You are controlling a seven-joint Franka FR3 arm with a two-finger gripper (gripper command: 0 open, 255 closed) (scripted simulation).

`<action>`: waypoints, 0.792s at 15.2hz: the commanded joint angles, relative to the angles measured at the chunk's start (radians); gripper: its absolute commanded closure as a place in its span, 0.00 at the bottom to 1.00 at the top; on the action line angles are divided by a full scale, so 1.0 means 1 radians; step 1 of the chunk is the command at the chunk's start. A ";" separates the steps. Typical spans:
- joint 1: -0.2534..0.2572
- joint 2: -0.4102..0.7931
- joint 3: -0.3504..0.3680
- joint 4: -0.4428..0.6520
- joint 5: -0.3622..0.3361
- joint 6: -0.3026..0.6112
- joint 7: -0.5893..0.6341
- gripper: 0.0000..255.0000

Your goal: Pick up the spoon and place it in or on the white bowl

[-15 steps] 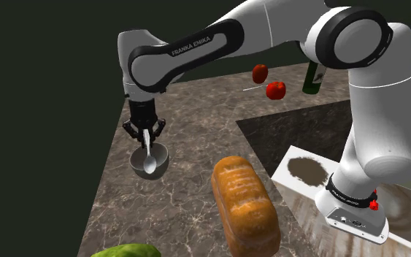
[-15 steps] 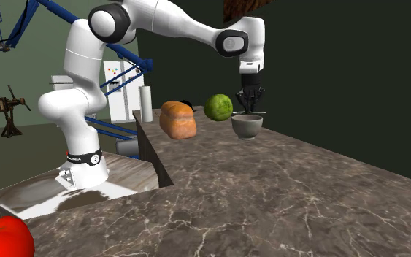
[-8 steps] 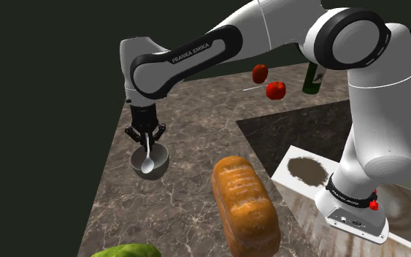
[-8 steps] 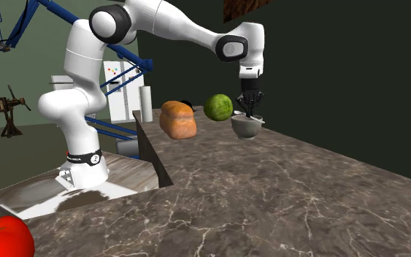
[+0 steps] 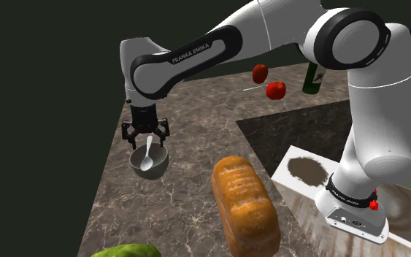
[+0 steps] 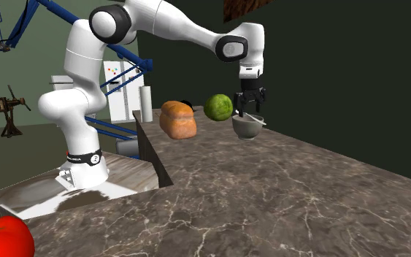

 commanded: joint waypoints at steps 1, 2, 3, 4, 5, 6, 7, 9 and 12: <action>0.000 0.000 0.000 0.000 0.000 0.000 0.000 0.00; -0.004 -0.011 0.000 0.018 0.002 -0.029 -0.001 0.00; -0.008 -0.020 0.000 0.038 0.005 -0.058 -0.002 0.00; -0.011 -0.028 0.000 0.060 0.006 -0.088 -0.003 0.00; -0.013 -0.033 0.000 0.078 0.007 -0.112 -0.003 0.00; -0.013 -0.033 0.000 0.078 0.008 -0.112 -0.004 0.00; -0.013 -0.033 0.000 0.078 0.007 -0.112 -0.004 0.00; -0.013 -0.033 0.000 0.078 0.007 -0.112 -0.004 0.00; -0.013 -0.033 0.000 0.078 0.007 -0.112 -0.004 0.00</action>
